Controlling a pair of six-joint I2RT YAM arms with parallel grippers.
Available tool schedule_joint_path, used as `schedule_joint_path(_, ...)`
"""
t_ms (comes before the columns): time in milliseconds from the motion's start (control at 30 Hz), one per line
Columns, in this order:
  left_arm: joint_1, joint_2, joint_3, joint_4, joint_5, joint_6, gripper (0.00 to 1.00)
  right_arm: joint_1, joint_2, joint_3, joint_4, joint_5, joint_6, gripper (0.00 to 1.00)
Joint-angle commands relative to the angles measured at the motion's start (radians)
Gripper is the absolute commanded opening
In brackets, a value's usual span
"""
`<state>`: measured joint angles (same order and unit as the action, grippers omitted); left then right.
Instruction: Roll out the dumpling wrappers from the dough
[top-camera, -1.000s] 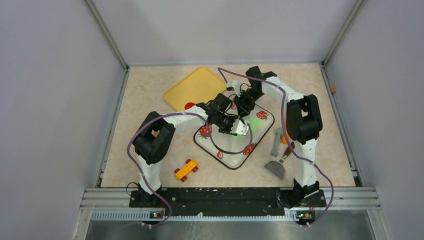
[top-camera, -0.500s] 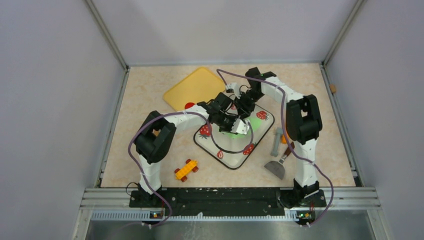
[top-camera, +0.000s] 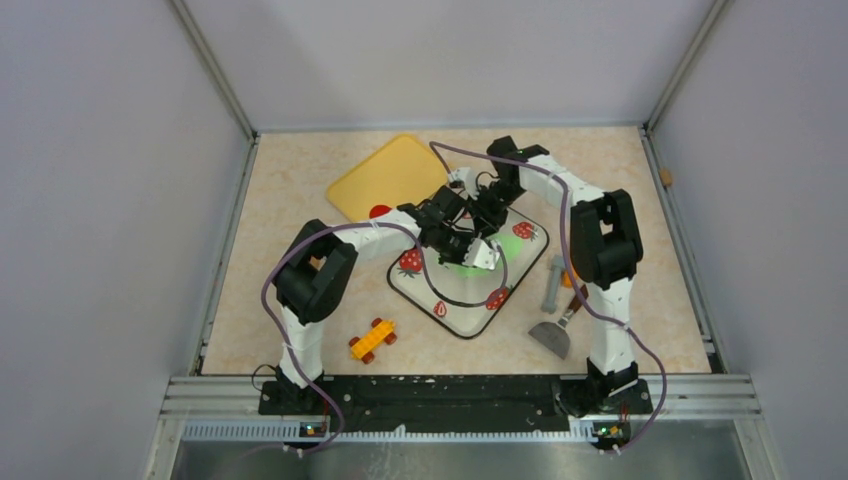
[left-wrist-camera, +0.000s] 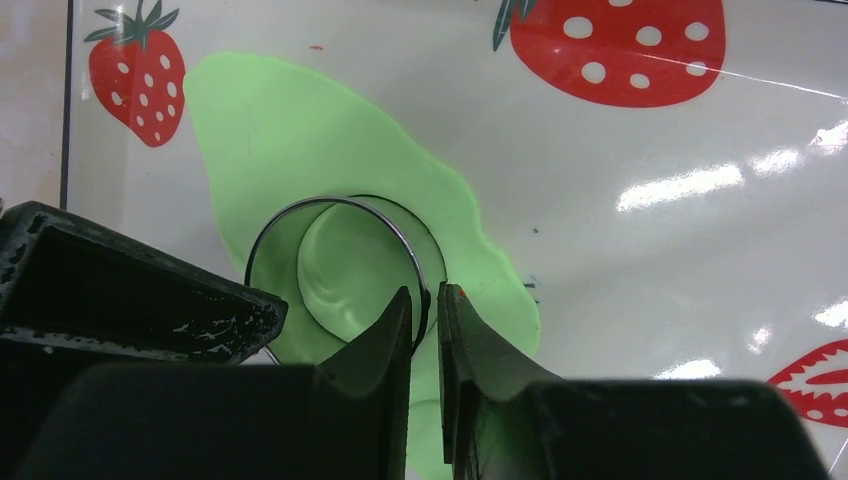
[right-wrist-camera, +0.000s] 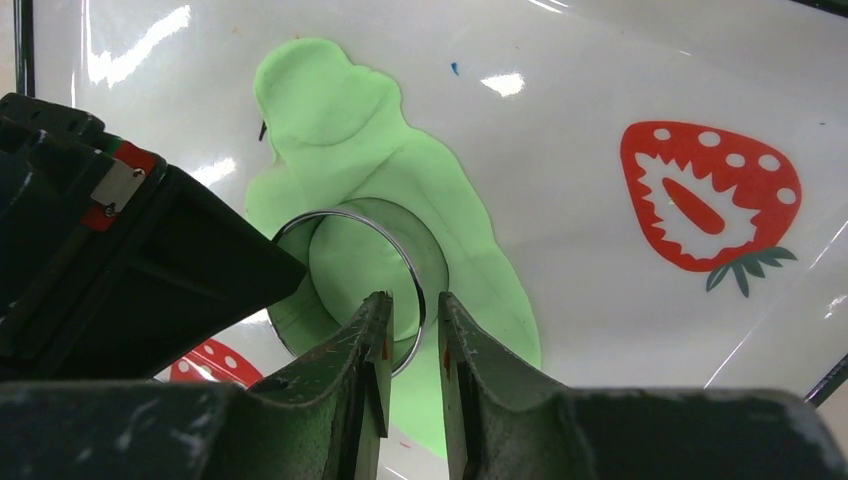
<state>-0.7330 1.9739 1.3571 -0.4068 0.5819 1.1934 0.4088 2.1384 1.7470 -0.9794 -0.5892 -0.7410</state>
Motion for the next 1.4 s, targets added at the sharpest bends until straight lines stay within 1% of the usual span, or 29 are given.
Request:
schedule_joint_path(0,-0.002,0.007,0.034,-0.017,0.013,0.018,0.17,0.013,0.012,-0.018,0.023,0.008,-0.025,0.24)
schedule_joint_path(233,0.000,0.005,0.034,-0.033,0.012,0.029,0.14,0.016,-0.001,-0.051,0.047,0.029,-0.028,0.19)
schedule_joint_path(333,-0.001,0.007,0.034,-0.039,0.009,0.034,0.09,0.018,-0.009,-0.065,0.058,0.032,-0.025,0.13)
schedule_joint_path(400,-0.001,0.008,0.034,-0.043,0.008,0.034,0.06,0.020,-0.019,-0.080,0.075,0.033,-0.017,0.12)
schedule_joint_path(433,-0.001,0.008,0.033,-0.044,0.008,0.035,0.06,0.019,-0.024,-0.086,0.080,0.032,-0.014,0.12)
schedule_joint_path(500,0.000,0.009,0.034,-0.048,0.008,0.037,0.04,0.021,-0.030,-0.092,0.088,0.036,-0.011,0.19)
schedule_joint_path(533,0.000,0.010,0.033,-0.050,0.009,0.037,0.04,0.021,-0.032,-0.092,0.088,0.037,-0.009,0.22)
schedule_joint_path(633,0.000,0.010,0.033,-0.052,0.007,0.038,0.03,0.022,-0.039,-0.084,0.095,0.031,-0.004,0.24)
schedule_joint_path(833,0.000,0.011,0.034,-0.056,0.009,0.040,0.00,0.027,-0.032,-0.055,0.093,0.021,-0.001,0.23)
schedule_joint_path(900,-0.001,0.011,0.035,-0.059,0.009,0.041,0.00,0.029,-0.038,-0.053,0.096,0.015,0.000,0.26)
schedule_joint_path(1000,-0.001,0.013,0.038,-0.065,0.008,0.043,0.00,0.030,-0.049,-0.055,0.104,0.002,0.002,0.27)
schedule_joint_path(1333,-0.001,0.020,0.045,-0.079,0.009,0.045,0.00,0.036,-0.066,-0.024,0.103,-0.028,0.013,0.27)
schedule_joint_path(1367,0.000,0.020,0.047,-0.079,0.009,0.044,0.00,0.036,-0.065,-0.025,0.104,-0.026,0.011,0.25)
